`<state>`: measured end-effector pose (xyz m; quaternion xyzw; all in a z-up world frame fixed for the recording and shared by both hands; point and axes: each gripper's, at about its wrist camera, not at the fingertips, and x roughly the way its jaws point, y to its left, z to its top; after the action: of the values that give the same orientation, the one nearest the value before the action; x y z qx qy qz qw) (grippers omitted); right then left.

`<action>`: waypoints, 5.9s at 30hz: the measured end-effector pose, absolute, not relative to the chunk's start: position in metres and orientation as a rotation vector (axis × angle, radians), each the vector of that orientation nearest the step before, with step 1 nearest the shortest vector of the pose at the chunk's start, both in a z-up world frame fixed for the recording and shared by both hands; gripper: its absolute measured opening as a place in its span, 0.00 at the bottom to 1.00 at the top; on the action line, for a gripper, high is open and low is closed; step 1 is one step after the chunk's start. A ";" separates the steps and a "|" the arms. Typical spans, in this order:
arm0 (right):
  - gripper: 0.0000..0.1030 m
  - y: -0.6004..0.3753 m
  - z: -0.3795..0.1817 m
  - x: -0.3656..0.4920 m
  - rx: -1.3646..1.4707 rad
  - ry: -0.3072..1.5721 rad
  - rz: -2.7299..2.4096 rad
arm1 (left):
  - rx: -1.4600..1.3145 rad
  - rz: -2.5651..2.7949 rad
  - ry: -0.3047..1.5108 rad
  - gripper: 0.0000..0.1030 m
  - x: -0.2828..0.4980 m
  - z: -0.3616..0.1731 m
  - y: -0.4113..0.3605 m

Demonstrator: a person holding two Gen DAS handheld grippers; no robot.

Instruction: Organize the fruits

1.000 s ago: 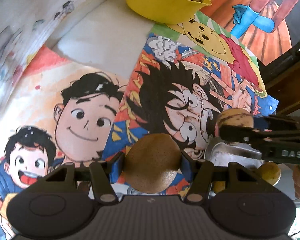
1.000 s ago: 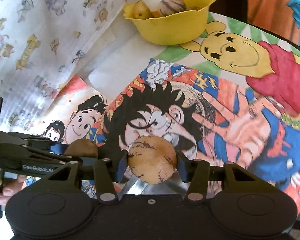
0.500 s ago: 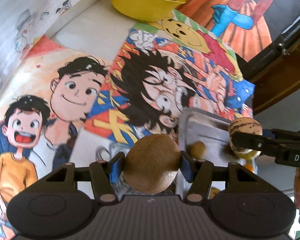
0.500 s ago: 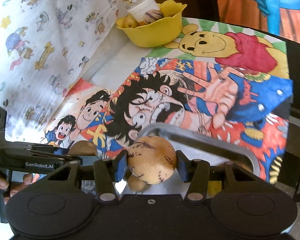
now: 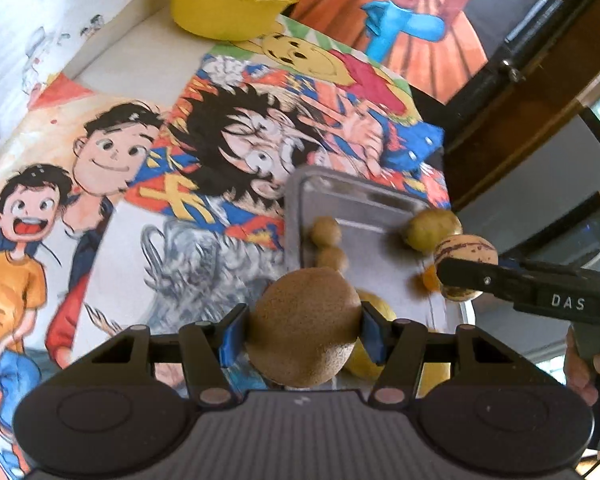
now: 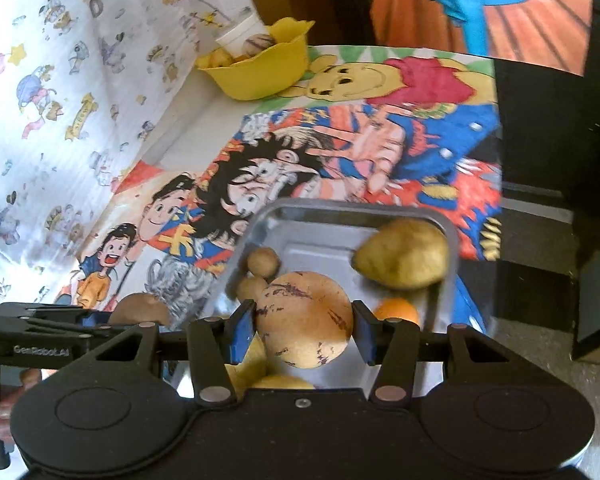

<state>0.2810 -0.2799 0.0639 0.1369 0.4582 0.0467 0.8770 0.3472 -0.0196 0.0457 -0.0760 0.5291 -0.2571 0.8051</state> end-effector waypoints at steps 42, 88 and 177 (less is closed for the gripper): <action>0.51 -0.305 0.022 0.256 0.199 0.950 0.112 | -0.020 -0.544 1.199 0.61 0.295 0.017 -0.074; 0.65 -0.307 0.006 0.218 0.169 0.533 0.223 | -0.169 -0.407 0.825 0.89 0.249 0.017 -0.074; 0.99 -0.247 -0.004 -0.022 0.036 0.279 0.162 | 0.010 -0.031 0.403 1.00 -0.002 0.005 -0.019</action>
<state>-0.0221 -0.2475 -0.0040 0.0180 0.1391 0.0807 0.9868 -0.0019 -0.0192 0.0053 0.0049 0.2003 -0.0153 0.9796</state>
